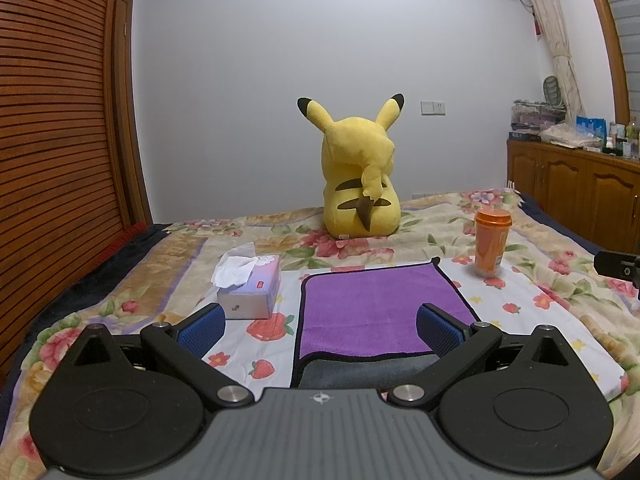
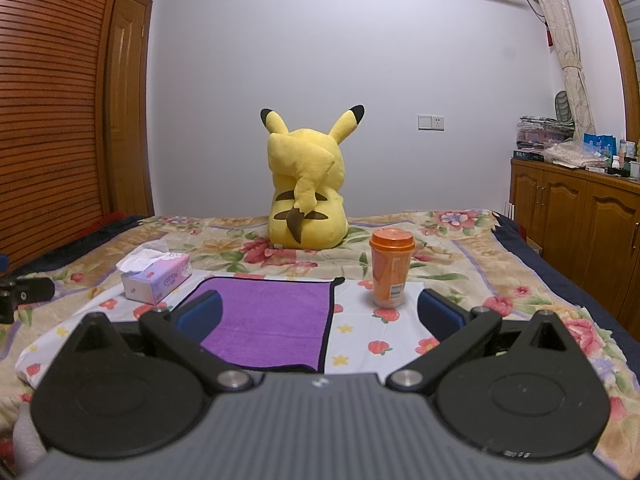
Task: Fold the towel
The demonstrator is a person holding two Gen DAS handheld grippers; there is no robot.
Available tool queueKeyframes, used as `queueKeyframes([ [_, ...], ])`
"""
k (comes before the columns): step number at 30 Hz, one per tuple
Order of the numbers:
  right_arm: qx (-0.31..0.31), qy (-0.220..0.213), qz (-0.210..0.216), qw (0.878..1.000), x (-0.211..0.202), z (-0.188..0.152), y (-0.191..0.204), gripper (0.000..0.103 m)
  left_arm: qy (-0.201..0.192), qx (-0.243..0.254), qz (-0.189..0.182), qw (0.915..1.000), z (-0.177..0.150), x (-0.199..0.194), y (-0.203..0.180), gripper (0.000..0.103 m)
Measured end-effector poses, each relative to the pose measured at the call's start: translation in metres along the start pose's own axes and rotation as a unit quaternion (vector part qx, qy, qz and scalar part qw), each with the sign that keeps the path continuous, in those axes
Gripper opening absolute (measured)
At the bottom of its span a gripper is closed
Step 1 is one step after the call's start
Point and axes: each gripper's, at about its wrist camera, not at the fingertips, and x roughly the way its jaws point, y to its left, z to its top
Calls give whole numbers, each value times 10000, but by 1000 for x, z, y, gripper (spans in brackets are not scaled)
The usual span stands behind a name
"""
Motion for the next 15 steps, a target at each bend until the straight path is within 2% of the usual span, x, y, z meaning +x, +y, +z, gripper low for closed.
queueKeyframes([
  [15, -7, 6, 7, 10000, 0, 0, 1, 103, 9, 6, 0, 10000, 2, -2, 1, 103],
])
